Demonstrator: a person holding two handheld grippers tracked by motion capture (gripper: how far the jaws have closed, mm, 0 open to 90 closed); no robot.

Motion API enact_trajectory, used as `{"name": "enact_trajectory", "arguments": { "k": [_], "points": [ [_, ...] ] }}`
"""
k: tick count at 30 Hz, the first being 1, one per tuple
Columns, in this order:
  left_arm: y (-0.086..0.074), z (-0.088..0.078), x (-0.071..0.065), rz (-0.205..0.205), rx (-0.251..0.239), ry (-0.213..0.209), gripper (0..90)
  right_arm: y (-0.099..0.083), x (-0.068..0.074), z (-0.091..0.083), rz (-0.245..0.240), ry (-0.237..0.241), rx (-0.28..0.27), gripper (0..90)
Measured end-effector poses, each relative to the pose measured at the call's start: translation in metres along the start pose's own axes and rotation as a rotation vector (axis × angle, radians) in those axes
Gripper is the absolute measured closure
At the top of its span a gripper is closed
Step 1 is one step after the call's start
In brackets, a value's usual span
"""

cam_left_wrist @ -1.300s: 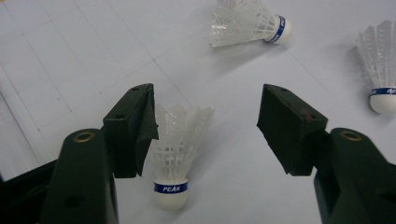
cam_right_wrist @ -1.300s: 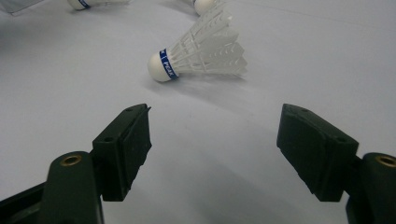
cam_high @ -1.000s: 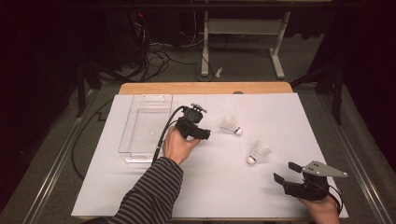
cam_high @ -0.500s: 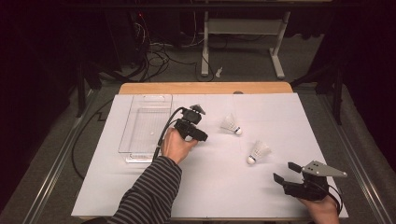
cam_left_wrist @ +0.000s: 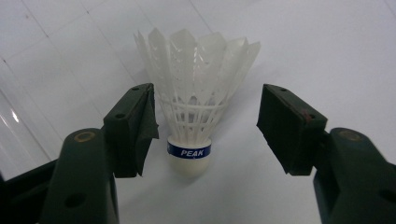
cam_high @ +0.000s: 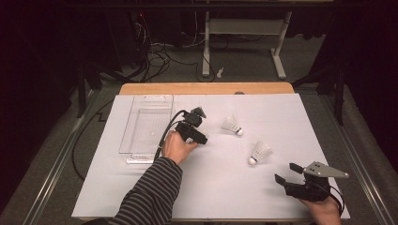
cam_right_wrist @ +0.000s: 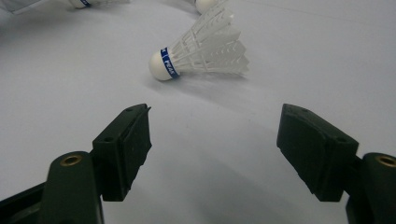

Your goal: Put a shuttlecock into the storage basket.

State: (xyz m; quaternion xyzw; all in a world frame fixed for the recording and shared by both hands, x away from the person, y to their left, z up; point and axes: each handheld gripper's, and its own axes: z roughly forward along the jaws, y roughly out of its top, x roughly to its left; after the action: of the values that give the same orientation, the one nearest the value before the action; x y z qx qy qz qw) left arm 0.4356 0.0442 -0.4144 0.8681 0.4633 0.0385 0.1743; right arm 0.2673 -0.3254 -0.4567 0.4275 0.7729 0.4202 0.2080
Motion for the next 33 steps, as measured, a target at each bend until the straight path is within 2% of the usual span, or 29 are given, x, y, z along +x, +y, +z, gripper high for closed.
{"name": "enact_trajectory", "arguments": {
  "k": [14, 21, 33],
  "points": [
    [0.0, 0.008, 0.002, -0.011, 0.038, -0.006, 45.1, 0.0, 0.0, 0.0, -0.001, 0.001, 0.001, 26.4],
    [0.0, 0.015, 0.001, 0.0, 0.074, -0.01, 47.9, 0.0, 0.0, 0.0, -0.002, 0.001, 0.002, 26.5],
    [0.0, 0.018, -0.002, 0.016, 0.078, 0.0, 53.9, 0.0, 0.001, 0.001, -0.008, 0.005, 0.008, 26.5]
  ]
}}
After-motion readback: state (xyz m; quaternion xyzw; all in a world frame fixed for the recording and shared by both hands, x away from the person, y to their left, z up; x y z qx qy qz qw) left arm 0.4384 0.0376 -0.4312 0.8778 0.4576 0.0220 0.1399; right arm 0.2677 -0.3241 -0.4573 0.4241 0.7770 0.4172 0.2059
